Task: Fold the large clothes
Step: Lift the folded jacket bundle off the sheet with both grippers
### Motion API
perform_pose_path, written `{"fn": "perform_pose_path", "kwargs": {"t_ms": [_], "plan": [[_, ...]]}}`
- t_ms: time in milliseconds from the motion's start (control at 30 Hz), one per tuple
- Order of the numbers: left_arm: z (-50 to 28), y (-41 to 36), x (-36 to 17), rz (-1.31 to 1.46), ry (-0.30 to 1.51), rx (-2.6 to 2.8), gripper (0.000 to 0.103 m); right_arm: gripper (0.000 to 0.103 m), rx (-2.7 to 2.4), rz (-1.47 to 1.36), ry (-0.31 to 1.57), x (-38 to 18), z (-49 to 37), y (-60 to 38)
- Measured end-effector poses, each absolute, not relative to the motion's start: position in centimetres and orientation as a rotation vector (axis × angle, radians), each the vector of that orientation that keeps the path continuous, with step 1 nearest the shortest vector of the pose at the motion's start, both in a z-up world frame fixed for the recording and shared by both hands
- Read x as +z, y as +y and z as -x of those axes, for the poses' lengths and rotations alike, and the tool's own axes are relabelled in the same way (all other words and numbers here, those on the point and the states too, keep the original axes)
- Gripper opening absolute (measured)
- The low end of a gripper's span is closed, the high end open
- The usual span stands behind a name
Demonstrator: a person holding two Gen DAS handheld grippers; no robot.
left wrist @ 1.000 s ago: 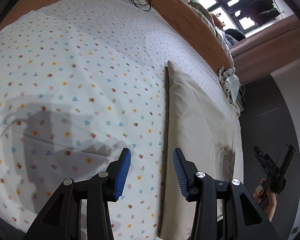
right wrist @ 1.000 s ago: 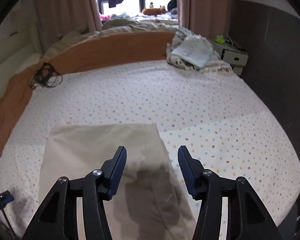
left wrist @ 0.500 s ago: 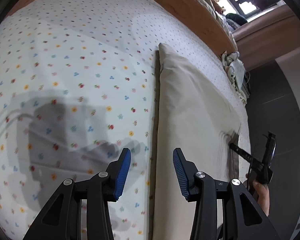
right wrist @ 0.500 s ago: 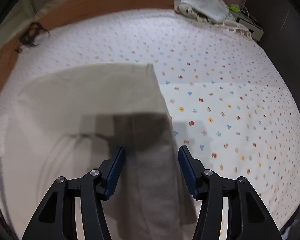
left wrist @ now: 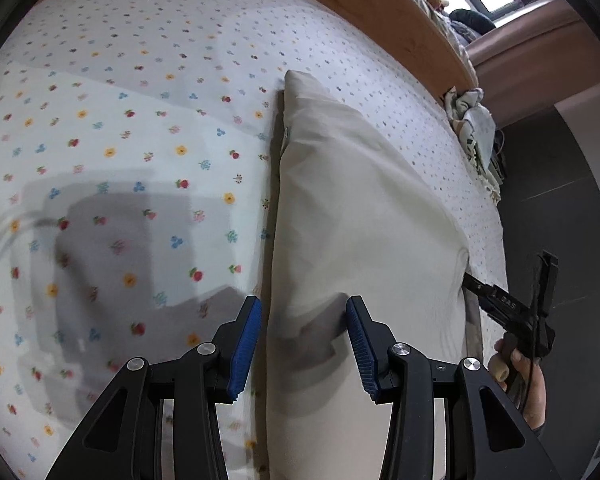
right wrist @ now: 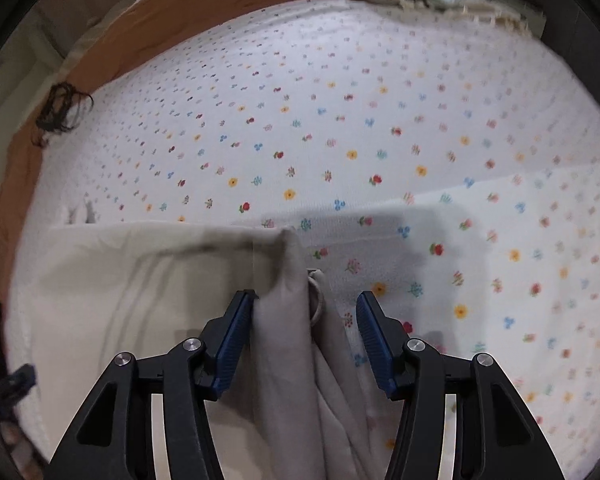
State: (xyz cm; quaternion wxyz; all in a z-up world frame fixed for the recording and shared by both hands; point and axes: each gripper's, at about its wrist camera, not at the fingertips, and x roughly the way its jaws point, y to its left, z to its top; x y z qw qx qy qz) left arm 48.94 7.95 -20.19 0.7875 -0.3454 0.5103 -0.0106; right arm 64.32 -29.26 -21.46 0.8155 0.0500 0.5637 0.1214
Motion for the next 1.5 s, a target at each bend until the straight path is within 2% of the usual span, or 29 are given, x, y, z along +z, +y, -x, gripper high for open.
{"fn": "perform_pose_path", "kwargs": {"t_ms": [200,767,1200,1233,1267,1367,1433,1500], "plan": [[-49.6,7.4,-20.3,0.730,1.105,-0.016,0.046,0.054,0.363,-0.148,1.234,-21.4,-63.9,-30.2],[-51.7,8.0,-20.9,0.733,1.085,-0.006,0.046,0.055,0.677,-0.510,1.346,-24.4,-64.5,-33.3],[-55.0,7.7,-21.5,0.690,1.080,0.056,0.046,0.055,0.778,-0.498,1.405,-24.8,-67.4,-29.8],[-55.1,7.6,-21.4,0.682,1.074,0.065,0.044,0.054,0.769,-0.491,1.412,-24.8,-67.5,-29.7],[-55.1,7.4,-21.3,0.672,1.067,0.075,0.039,0.054,0.749,-0.471,1.416,-24.5,-67.4,-29.3],[-55.1,6.6,-20.7,0.636,1.059,0.103,0.031,0.047,0.701,-0.400,1.390,-23.8,-66.8,-28.8],[-55.1,6.0,-19.9,0.600,1.046,0.110,0.027,0.034,0.682,-0.371,1.358,-23.2,-66.1,-28.6],[-54.8,5.7,-18.9,0.579,1.027,0.103,0.023,0.025,0.677,-0.371,1.330,-22.6,-65.4,-29.0]]}}
